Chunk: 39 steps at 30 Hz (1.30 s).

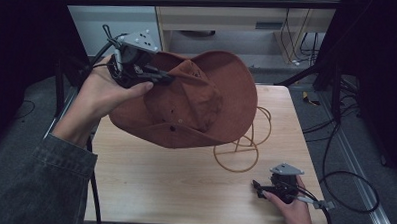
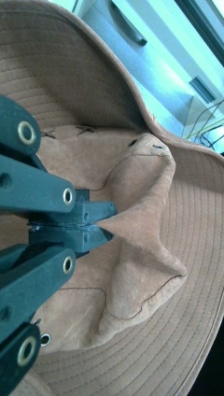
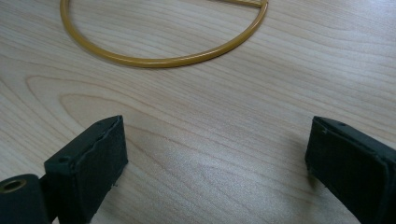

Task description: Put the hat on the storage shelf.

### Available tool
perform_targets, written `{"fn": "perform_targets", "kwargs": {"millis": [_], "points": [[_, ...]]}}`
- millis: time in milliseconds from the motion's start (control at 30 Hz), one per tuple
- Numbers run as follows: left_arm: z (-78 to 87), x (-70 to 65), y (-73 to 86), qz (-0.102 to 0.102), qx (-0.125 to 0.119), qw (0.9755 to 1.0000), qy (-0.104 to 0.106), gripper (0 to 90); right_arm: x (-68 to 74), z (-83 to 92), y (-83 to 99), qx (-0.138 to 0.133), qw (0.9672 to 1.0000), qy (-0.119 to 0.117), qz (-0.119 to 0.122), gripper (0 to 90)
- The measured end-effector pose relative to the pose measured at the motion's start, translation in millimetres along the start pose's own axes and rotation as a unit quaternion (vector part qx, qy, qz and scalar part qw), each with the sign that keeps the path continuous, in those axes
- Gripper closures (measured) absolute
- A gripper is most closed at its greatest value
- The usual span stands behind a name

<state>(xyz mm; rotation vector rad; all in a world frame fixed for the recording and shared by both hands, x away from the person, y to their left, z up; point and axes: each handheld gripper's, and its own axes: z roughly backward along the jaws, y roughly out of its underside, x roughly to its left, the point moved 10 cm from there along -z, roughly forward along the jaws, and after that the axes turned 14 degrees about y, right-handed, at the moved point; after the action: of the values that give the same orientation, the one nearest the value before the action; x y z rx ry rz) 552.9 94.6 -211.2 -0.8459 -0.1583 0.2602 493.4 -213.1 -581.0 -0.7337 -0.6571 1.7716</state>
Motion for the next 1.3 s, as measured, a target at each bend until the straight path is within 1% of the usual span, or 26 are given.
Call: {"fn": "perform_targets", "kwargs": {"millis": [200,467,600,800,1067,1300], "points": [[-11.7,-2.0,-8.8,-0.006,-0.001,1.0000,0.003,89.1,-0.2,0.0,-0.1,0.000,1.0000,0.000,0.001,5.8],[-23.8,-9.3,-26.4,-0.019,-0.007,0.9998,0.009,89.1,0.0,0.0,0.0,0.000,1.0000,0.000,0.000,5.8],[-30.7,-11.1,-32.4,-0.020,-0.009,0.9997,0.011,89.2,0.0,0.0,0.0,0.000,1.0000,0.000,0.000,5.8],[-39.0,-11.5,-36.7,-0.023,-0.006,0.9996,0.013,89.1,0.1,0.0,0.0,0.000,1.0000,0.000,0.000,5.7],[-43.7,-11.1,-42.1,-0.025,-0.008,0.9996,0.013,89.2,0.0,0.0,0.0,0.000,1.0000,0.000,0.000,5.7],[-49.4,-12.7,-45.5,-0.031,-0.004,0.9994,0.015,89.2,0.0,0.0,0.0,0.000,1.0000,0.000,0.000,5.8]]}}
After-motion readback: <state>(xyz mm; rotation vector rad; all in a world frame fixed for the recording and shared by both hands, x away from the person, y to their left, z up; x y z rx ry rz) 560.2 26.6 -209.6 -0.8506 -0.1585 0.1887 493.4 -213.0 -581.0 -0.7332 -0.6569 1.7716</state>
